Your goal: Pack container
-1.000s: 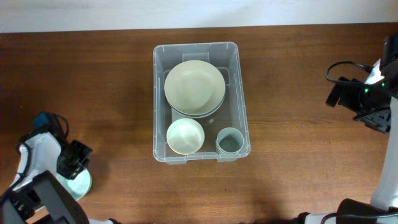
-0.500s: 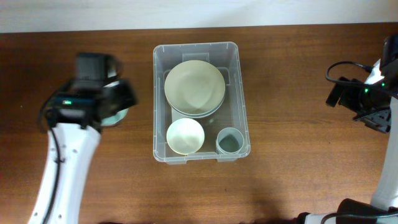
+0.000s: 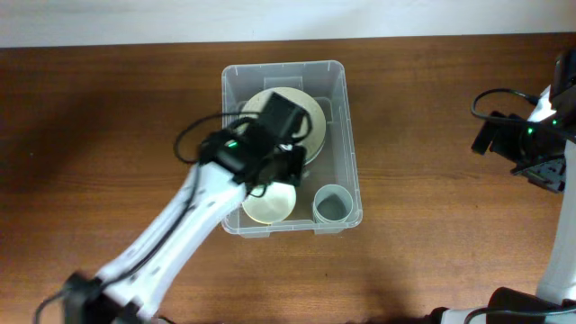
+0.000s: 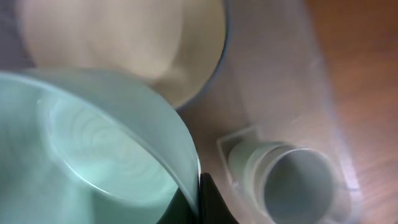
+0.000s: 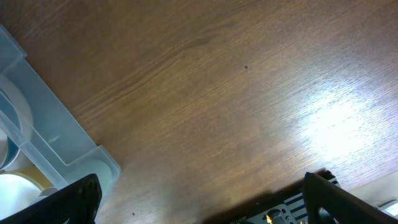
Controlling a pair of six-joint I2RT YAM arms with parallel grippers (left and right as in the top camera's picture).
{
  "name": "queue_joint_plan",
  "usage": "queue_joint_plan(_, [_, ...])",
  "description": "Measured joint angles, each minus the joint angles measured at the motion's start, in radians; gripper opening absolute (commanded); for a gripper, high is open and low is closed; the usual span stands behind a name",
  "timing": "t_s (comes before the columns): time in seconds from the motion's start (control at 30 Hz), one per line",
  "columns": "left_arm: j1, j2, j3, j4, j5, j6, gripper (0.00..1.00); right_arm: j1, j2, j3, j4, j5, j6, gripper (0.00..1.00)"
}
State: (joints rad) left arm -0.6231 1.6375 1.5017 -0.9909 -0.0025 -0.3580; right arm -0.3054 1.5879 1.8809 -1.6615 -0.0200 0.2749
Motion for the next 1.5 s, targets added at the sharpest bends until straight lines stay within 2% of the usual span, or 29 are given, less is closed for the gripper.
queue_joint_plan(0.23, [-0.01,0.142,0.0,-0.047,0.03,0.0,0.01,0.0,0.0,0.0,0.0,0.0,0.0,0.99])
queue_joint_plan(0.27, [-0.01,0.15,0.0,-0.051,0.034,0.0,0.03,0.0,0.0,0.0,0.0,0.0,0.001,0.99])
queue_joint_plan(0.3, [-0.01,0.155,0.0,-0.057,0.038,0.0,0.1,0.0,0.0,0.0,0.0,0.0,0.0,0.99])
queue_joint_plan(0.33, [-0.01,0.157,0.0,-0.063,0.042,0.003,0.29,0.0,0.0,0.0,0.0,0.0,0.002,0.99])
queue_joint_plan(0.37, [-0.01,0.158,0.0,-0.069,0.044,0.008,0.41,0.0,0.0,0.0,0.0,0.0,0.001,0.99])
queue_joint_plan(0.4, [-0.01,0.158,0.0,-0.076,0.048,0.005,0.43,0.0,0.0,0.0,0.0,0.0,0.001,0.99])
queue_joint_plan(0.53, [-0.01,0.158,0.0,-0.109,0.053,0.003,0.43,0.0,0.0,0.0,0.001,0.0,0.001,0.99])
queue_joint_plan(0.7, [-0.01,0.158,0.0,-0.125,0.052,0.003,0.35,0.0,0.0,0.0,0.001,0.0,0.001,0.99])
queue_joint_plan(0.83, [-0.003,0.155,0.0,-0.138,0.002,0.003,0.35,0.0,0.0,0.0,0.001,0.0,0.0,1.0])
queue_joint_plan(0.9, [0.013,0.143,0.002,-0.141,-0.045,0.003,0.4,0.002,0.0,0.0,0.001,0.0,-0.004,0.99])
queue_joint_plan(1.03, [0.101,0.061,0.016,-0.114,-0.15,-0.005,0.51,0.033,0.0,0.0,0.034,0.006,-0.029,0.99])
queue_joint_plan(1.17, [0.265,-0.056,0.038,-0.038,-0.207,-0.01,0.71,0.132,0.0,0.0,0.139,0.018,-0.043,0.99])
queue_joint_plan(1.27, [0.385,-0.097,0.05,0.017,-0.216,-0.005,0.76,0.231,0.002,-0.001,0.28,0.026,-0.047,0.99])
queue_joint_plan(1.37, [0.491,-0.09,0.051,0.09,-0.15,0.038,0.78,0.307,0.014,-0.001,0.404,0.042,-0.048,0.99])
queue_joint_plan(1.4, [0.518,-0.081,0.051,0.105,-0.127,0.056,0.93,0.327,0.023,-0.001,0.438,0.047,-0.05,0.99])
queue_joint_plan(1.43, [0.549,-0.068,0.051,0.121,-0.1,0.08,0.99,0.341,0.033,-0.001,0.464,0.049,-0.051,0.99])
queue_joint_plan(1.5, [0.596,-0.036,0.051,0.137,-0.063,0.111,0.99,0.36,0.063,-0.001,0.522,0.056,-0.051,0.99])
